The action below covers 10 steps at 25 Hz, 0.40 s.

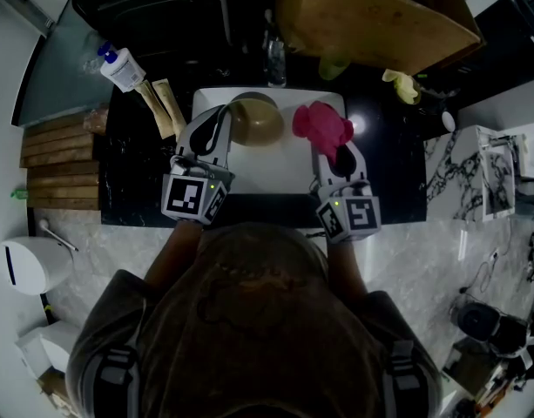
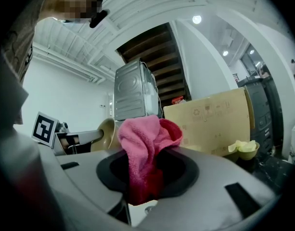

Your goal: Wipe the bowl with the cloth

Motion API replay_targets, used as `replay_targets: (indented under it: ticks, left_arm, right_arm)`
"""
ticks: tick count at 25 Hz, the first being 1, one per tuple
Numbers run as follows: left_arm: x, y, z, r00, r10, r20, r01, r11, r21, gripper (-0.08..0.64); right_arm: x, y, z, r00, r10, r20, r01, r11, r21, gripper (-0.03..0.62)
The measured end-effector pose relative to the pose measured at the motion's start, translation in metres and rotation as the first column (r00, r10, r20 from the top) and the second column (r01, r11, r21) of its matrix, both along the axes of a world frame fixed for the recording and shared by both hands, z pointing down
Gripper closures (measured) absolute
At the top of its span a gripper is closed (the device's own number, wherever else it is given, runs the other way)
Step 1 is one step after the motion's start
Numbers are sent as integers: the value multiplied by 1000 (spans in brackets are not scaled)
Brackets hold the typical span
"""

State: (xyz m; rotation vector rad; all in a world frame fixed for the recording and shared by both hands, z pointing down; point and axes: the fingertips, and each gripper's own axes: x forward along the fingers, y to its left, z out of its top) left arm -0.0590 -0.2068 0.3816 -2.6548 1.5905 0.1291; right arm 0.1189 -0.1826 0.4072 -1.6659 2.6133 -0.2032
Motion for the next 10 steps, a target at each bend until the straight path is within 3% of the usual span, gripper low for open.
replay_targets:
  ticks: [10]
  left_arm:
    - [-4,0,6,999,-26,-19,25,999,-28,538]
  right_arm:
    - [-8,1,4,999,-30,-12,30,999,-17,486]
